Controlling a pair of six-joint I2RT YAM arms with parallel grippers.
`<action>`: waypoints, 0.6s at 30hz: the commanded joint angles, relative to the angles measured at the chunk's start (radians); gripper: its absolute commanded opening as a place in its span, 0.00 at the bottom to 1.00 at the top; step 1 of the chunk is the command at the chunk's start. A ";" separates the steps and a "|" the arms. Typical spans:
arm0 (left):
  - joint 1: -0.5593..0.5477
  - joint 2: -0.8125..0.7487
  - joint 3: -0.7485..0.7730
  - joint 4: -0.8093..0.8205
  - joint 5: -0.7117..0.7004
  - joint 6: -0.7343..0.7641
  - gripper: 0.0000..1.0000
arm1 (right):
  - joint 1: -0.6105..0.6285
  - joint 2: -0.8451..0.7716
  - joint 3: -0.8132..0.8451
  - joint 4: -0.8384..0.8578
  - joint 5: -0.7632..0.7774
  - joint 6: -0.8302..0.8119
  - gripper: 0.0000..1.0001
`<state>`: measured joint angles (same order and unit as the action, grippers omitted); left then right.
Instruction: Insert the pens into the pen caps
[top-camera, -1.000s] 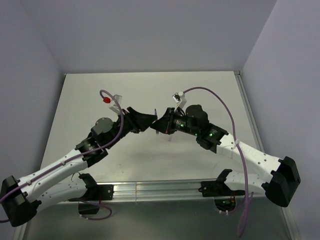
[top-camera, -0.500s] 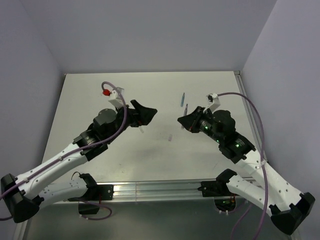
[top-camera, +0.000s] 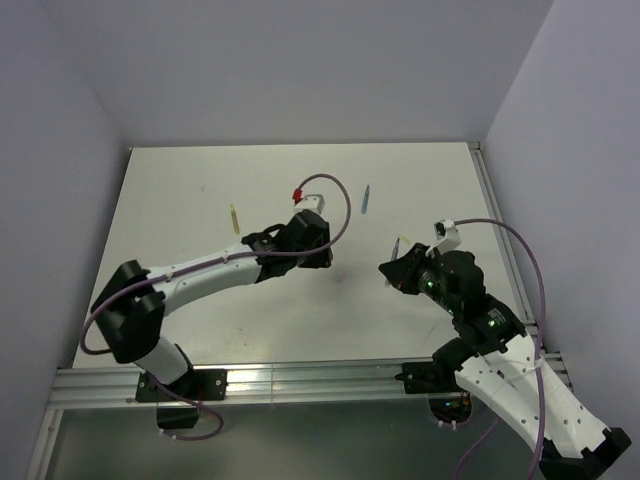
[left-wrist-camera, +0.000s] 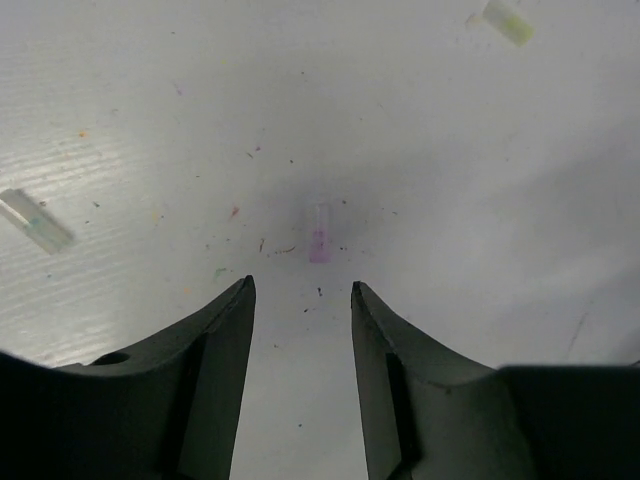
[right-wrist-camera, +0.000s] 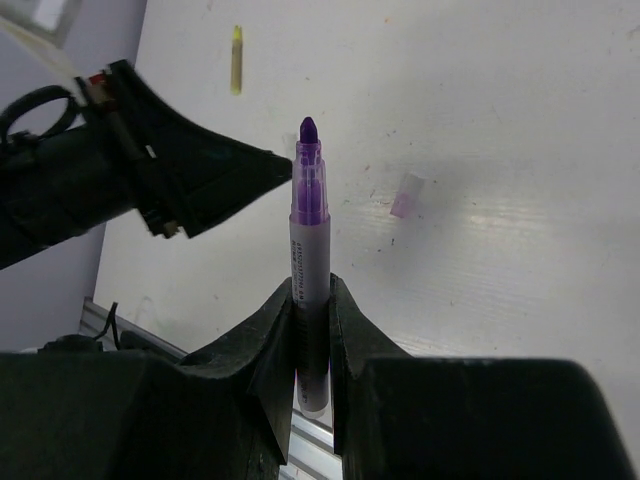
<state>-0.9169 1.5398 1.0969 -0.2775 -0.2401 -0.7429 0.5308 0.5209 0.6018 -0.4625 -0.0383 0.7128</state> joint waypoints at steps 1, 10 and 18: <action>-0.049 0.097 0.125 -0.054 -0.042 0.063 0.49 | -0.005 -0.035 -0.014 -0.014 0.035 0.008 0.00; -0.100 0.327 0.261 -0.140 -0.085 0.080 0.50 | -0.006 -0.055 -0.022 -0.038 0.037 -0.004 0.00; -0.102 0.405 0.277 -0.098 -0.091 0.132 0.53 | -0.005 -0.071 -0.014 -0.057 0.037 -0.010 0.00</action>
<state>-1.0176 1.9274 1.3243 -0.3870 -0.3027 -0.6506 0.5301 0.4618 0.5797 -0.5102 -0.0181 0.7151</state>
